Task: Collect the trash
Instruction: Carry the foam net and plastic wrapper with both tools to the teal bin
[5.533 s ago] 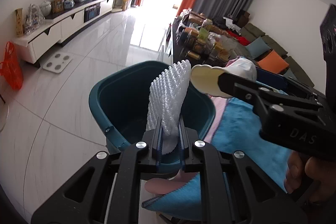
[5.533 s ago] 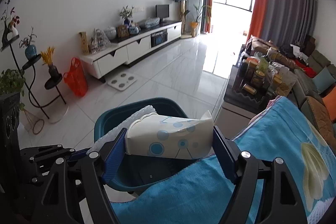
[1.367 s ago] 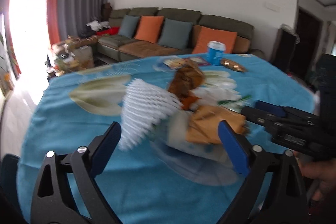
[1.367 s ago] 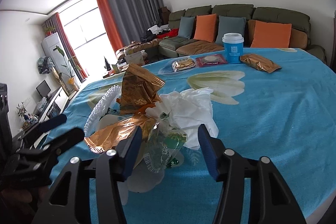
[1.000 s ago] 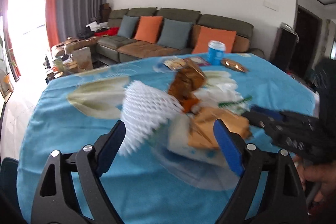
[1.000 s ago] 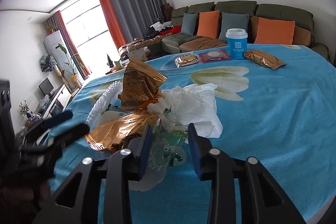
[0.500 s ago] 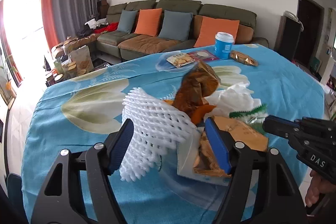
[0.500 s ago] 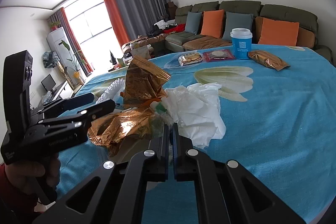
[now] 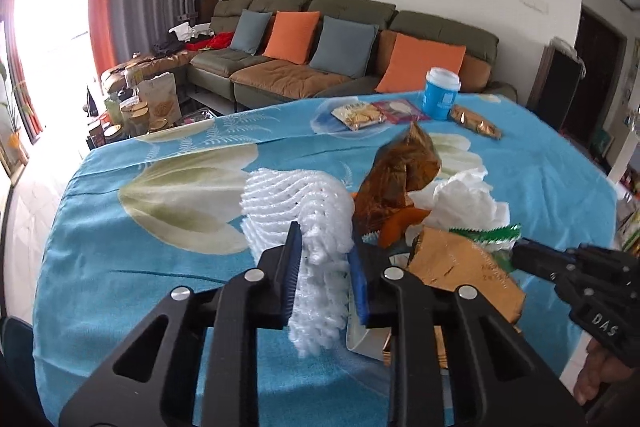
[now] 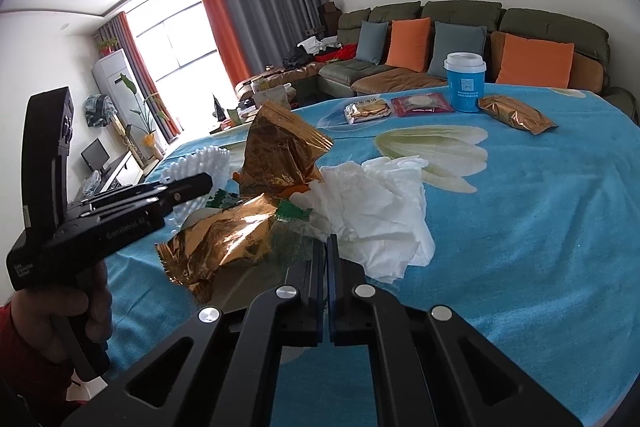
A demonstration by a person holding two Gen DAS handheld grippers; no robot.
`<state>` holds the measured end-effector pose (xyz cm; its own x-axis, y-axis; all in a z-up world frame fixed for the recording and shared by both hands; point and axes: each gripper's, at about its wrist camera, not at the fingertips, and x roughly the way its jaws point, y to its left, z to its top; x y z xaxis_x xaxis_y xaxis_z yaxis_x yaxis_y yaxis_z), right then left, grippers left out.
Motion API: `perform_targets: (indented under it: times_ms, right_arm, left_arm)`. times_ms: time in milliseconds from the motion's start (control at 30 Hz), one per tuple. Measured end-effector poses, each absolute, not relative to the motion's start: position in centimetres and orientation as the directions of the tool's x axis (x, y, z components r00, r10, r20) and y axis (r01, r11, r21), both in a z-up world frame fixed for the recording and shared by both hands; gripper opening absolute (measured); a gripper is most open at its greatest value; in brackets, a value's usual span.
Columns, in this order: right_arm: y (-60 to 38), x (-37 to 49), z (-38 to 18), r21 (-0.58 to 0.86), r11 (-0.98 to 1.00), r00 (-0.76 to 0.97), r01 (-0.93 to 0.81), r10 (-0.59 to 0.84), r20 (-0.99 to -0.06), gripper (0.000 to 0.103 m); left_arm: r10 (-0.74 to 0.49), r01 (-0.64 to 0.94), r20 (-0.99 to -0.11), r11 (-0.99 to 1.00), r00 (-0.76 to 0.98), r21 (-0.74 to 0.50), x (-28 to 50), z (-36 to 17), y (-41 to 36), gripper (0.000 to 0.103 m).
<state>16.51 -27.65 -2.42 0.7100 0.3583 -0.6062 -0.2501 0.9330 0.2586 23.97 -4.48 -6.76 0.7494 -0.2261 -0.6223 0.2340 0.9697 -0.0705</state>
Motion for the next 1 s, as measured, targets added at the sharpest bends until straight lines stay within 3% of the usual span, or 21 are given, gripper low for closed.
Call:
perform_targets:
  times_ms: [767, 1000]
  right_arm:
    - [-27.5, 14.0, 2.6, 0.2, 0.938, 0.8, -0.284, 0.347, -0.49, 0.0]
    - [-25.0, 13.2, 4.8, 0.177, 0.912, 0.8, -0.37, 0.41, -0.438, 0.0]
  left_arm:
    - [-0.192, 0.129, -0.477, 0.978, 0.857, -0.163, 15.9, -2.0, 2.4, 0.017]
    - [-0.162, 0.095, -0.438, 0.981, 0.884, -0.171, 12.8, -0.7, 4.4, 0.017]
